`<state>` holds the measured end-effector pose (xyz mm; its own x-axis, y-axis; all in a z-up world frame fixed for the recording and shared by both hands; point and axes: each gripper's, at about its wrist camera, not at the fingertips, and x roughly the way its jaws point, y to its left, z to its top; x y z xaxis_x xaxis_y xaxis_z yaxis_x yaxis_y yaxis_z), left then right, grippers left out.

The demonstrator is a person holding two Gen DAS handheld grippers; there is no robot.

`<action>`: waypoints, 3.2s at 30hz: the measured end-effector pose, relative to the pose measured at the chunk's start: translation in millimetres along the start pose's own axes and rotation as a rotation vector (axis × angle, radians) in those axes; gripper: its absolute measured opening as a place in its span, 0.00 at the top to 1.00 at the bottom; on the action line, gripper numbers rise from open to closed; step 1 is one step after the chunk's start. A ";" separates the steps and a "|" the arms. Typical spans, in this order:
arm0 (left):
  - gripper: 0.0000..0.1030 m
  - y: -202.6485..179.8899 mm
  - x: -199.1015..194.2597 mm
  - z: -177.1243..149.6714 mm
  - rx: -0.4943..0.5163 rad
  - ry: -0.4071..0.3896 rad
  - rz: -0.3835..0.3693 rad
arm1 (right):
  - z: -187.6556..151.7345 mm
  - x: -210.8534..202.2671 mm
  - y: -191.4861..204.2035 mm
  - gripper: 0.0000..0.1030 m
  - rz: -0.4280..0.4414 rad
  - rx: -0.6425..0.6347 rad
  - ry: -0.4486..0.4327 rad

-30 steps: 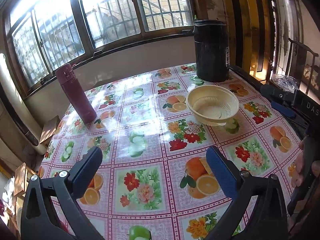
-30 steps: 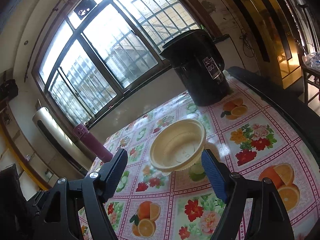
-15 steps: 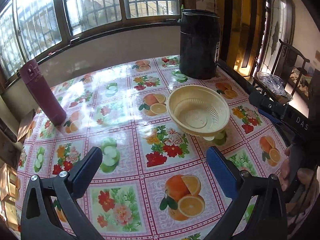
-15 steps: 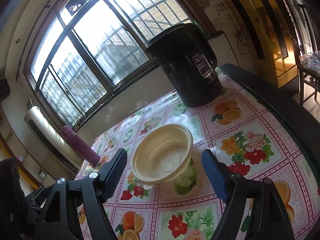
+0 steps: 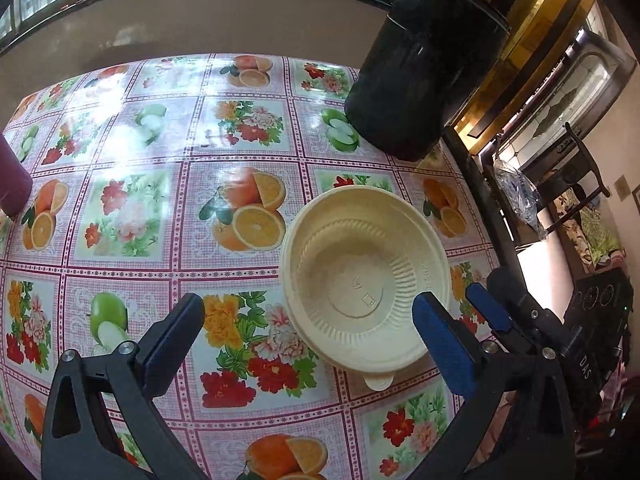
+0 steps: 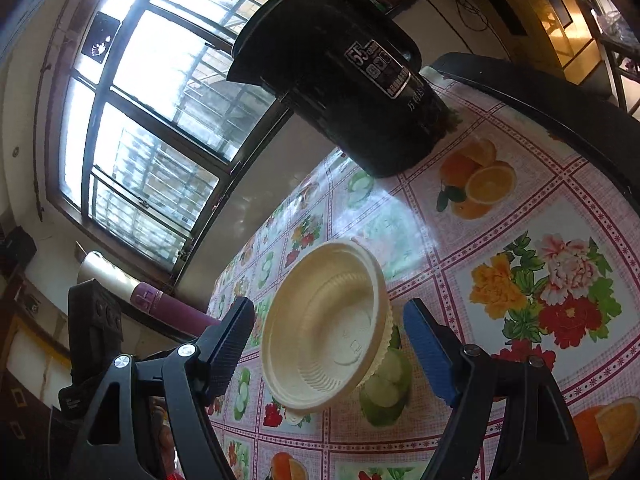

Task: Organize plates and bowls
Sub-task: 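Close the left gripper on the strainer bowl's rim, then lift the strainer bowl off the table with the left gripper, then carry the strainer bowl with the left gripper over the red plate stack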

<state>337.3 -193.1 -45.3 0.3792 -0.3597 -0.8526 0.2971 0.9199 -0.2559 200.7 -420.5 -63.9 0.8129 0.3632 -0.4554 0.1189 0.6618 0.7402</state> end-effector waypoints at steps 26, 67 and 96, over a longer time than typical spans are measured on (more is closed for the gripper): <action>0.26 9.9 29.4 -7.3 -0.103 0.005 -0.003 | -10.1 21.0 -9.4 0.59 -0.069 0.009 0.022; 0.60 109.8 -145.7 -130.2 -0.155 -0.124 -0.034 | -138.8 -20.1 117.9 0.91 0.077 -0.134 0.198; 0.58 301.8 -294.2 -335.4 -0.317 -0.186 0.218 | -395.1 -3.8 343.9 0.88 0.148 -0.673 0.428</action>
<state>21.5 242.7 -24.5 0.5635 -0.1468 -0.8130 -0.0809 0.9695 -0.2312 13.3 64.8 -3.1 0.4883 0.6072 -0.6268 -0.4520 0.7904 0.4135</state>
